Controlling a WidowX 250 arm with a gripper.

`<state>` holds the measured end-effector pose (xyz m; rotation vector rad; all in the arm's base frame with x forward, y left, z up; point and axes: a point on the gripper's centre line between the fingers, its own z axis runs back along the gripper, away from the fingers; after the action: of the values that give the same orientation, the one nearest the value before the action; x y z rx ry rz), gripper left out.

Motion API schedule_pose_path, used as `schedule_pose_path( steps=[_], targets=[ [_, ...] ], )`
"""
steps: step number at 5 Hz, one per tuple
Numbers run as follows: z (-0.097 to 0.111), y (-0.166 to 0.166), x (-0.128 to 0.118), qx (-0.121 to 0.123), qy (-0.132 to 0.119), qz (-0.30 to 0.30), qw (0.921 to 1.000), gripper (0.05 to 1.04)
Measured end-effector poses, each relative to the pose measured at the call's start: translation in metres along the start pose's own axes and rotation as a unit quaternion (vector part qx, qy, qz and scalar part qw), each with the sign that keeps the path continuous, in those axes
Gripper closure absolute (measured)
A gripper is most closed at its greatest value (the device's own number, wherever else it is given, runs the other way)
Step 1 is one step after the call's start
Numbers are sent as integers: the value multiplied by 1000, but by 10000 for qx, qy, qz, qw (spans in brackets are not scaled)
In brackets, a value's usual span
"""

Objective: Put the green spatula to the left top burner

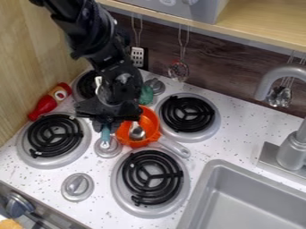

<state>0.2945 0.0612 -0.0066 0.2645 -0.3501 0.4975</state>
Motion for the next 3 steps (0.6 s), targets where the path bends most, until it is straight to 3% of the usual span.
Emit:
schedule_pose_path(
  steps=[2,3],
  targets=[
    [-25,1,8,-242,18,-293,9993,829],
    [-43,9,14,-283,144,-395,9987,829]
  ],
)
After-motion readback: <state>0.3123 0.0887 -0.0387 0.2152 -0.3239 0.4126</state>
